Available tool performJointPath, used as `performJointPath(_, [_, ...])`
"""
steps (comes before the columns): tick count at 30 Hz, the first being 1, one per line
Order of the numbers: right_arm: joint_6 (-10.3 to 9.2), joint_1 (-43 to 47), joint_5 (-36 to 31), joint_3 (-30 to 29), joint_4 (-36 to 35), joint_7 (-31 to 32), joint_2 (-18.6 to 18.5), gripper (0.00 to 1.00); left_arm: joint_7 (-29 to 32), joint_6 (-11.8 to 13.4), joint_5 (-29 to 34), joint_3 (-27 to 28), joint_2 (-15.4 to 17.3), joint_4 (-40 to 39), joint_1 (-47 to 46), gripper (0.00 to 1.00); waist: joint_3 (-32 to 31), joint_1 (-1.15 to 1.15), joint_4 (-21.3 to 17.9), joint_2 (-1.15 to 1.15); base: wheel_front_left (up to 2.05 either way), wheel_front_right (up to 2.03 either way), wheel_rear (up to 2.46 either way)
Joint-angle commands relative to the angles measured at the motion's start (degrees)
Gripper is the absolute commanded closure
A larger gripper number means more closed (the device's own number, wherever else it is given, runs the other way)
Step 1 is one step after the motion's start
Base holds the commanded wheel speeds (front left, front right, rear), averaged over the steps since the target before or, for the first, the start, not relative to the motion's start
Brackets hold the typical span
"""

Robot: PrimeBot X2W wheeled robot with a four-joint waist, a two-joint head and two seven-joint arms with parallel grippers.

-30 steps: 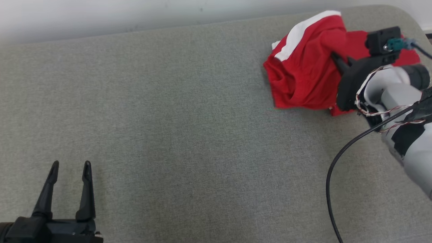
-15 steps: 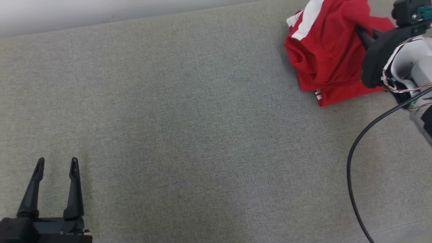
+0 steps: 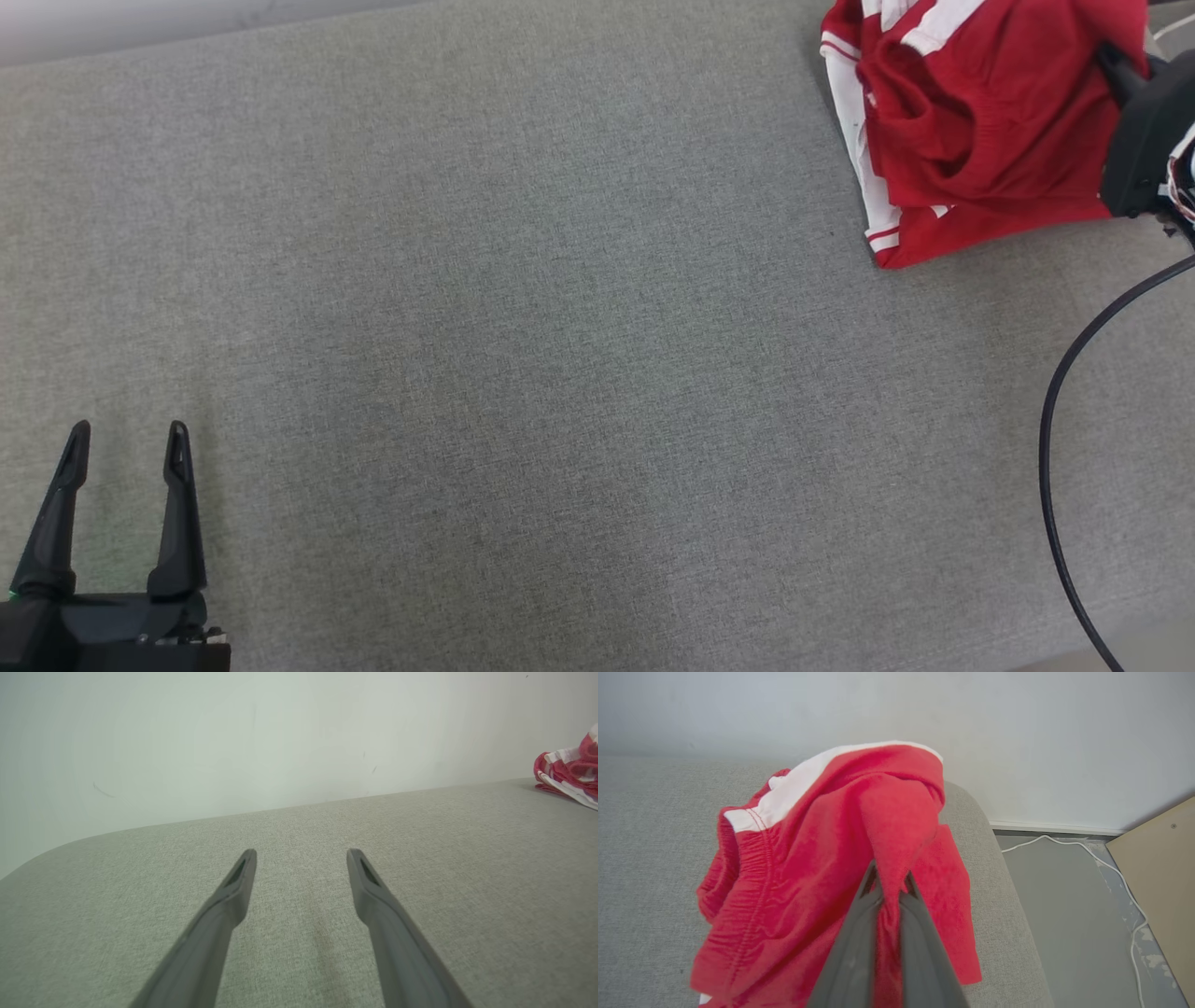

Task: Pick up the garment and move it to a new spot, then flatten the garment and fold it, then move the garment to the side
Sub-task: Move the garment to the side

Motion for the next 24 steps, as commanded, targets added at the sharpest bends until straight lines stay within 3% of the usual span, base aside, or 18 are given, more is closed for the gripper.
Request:
performJointPath(1, [0.00,-0.74,-0.47,0.09,0.58,-0.28,-0.44,1.00,-0.20,0.05,0.69,0.13,0.47,-0.25,0.11,0.00,0.41,0.00,-0.03,0.00,0.00,0.00,0.00])
performJointPath(14, [0.00,-1.85,-3.52,0.54,6.36,-1.80,1.23,1.00,-0.20,0.32,0.18,0.03,1.31,-0.50,-0.29,0.00,2.24,0.00,0.56,0.00,0.00,0.00,0.00])
performJointPath(15, [0.00,-2.09,-4.19,0.61,7.00,-1.80,1.34,0.95,-0.20,0.37,0.15,-0.01,1.33,-0.46,-0.35,0.00,2.31,0.00,0.60,0.00,0.00,0.00,0.00])
performJointPath(16, [0.00,-2.29,-4.72,0.65,7.55,-2.14,1.51,0.55,-0.20,0.39,0.12,-0.04,1.36,-0.38,-0.41,0.00,2.35,0.00,0.64,0.00,0.00,0.00,0.00])
performJointPath(17, [0.00,-2.43,-5.00,0.67,8.10,-2.45,1.72,0.08,-0.20,0.39,0.11,-0.08,1.38,-0.29,-0.46,0.00,2.38,0.00,0.69,0.00,0.00,0.00,0.00])
performJointPath(18, [0.00,-2.57,-5.47,0.69,8.73,-2.65,1.90,0.00,-0.20,0.45,0.09,-0.10,1.37,-0.21,-0.53,0.00,2.40,0.00,0.73,0.00,0.00,0.00,0.00])
performJointPath(24, [0.00,-3.29,-8.41,0.93,11.89,-4.23,2.77,0.00,-0.21,0.70,-0.21,-0.28,1.25,0.16,-0.79,0.00,2.18,0.00,1.07,0.00,0.00,0.00,0.00])
